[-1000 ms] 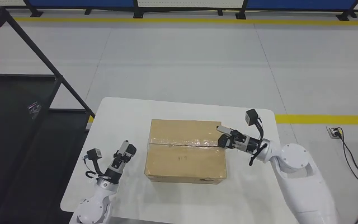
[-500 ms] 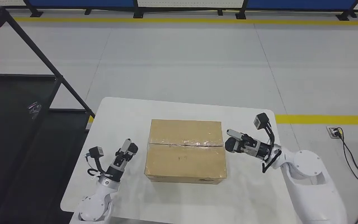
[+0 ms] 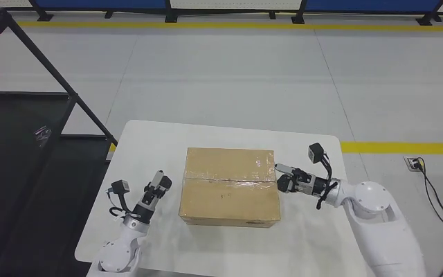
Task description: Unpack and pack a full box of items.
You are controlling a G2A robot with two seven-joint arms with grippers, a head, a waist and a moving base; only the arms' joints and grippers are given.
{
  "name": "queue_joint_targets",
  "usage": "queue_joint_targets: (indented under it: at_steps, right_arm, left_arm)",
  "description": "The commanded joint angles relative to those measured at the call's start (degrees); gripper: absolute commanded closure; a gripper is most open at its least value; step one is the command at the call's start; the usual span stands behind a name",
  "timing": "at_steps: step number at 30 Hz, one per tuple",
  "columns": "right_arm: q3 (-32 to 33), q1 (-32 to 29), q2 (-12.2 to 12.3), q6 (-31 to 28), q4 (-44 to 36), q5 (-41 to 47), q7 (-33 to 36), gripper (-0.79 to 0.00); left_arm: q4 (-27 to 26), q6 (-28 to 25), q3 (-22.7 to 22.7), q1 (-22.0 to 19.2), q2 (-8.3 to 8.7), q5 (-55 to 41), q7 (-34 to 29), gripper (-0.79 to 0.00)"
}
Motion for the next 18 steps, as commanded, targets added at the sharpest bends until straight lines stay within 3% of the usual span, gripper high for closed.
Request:
queue_joint_targets:
  at_steps: [1,18]
  right_arm:
    - [-0.44,0.26,0.02,-0.08,0.54,0.02,0.14,-0.785]
    - [-4.73,4.97,-0.34,0.65,9.94,0.51,-2.45,-0.785]
  left_arm:
    - [-0.02,0.16,0.18,-0.11,0.01,0.19,0.10,-0.785]
    - [-0.42,0.36,1.05,-0.09,0.19,0.14,0.06,-0.785]
